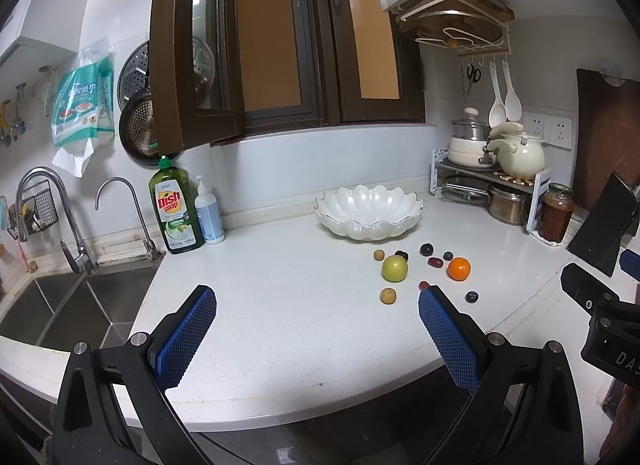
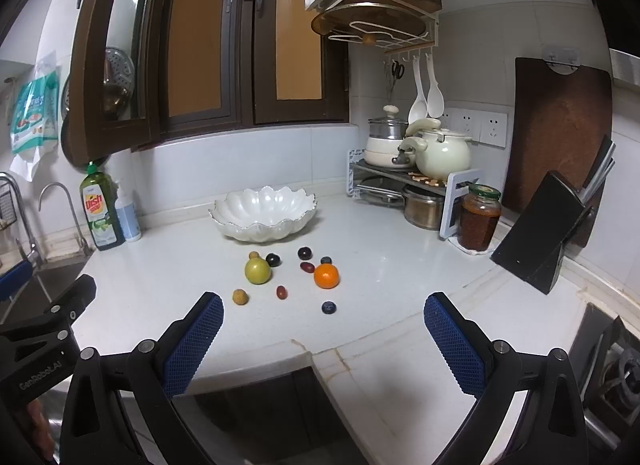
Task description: Organize fruits
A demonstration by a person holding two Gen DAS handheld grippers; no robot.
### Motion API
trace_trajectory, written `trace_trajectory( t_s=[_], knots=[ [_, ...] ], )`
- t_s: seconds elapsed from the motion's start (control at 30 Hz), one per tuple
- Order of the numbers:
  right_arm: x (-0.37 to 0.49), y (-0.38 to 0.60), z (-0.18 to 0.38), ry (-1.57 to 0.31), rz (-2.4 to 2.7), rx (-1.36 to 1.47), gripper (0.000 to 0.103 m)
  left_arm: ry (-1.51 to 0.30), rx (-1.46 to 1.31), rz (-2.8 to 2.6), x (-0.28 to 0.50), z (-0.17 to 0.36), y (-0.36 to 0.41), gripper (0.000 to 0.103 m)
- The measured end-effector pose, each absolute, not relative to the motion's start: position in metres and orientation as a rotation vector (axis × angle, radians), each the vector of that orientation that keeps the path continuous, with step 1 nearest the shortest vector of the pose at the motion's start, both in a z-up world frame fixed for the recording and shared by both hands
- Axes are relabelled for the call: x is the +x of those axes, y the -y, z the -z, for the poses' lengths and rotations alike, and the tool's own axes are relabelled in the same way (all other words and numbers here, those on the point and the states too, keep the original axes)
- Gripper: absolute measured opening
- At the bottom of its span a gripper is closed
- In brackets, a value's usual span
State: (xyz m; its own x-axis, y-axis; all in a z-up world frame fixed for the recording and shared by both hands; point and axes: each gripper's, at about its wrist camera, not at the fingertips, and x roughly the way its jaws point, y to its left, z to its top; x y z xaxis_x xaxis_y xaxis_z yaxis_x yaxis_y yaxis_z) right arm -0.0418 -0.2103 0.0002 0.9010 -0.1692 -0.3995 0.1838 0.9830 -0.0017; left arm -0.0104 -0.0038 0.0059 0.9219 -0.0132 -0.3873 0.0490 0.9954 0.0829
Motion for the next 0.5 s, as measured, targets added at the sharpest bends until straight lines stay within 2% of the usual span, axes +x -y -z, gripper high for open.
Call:
trace_trajectory(
  t_s=[0.5],
  knots=[
    [-0.0478, 0.2118, -0.0043, -0.396, 0.179, 0.037, 0.102, -0.376, 0.091, 0.030, -0.0178, -0.0100, 0.0053, 0.103]
  ],
)
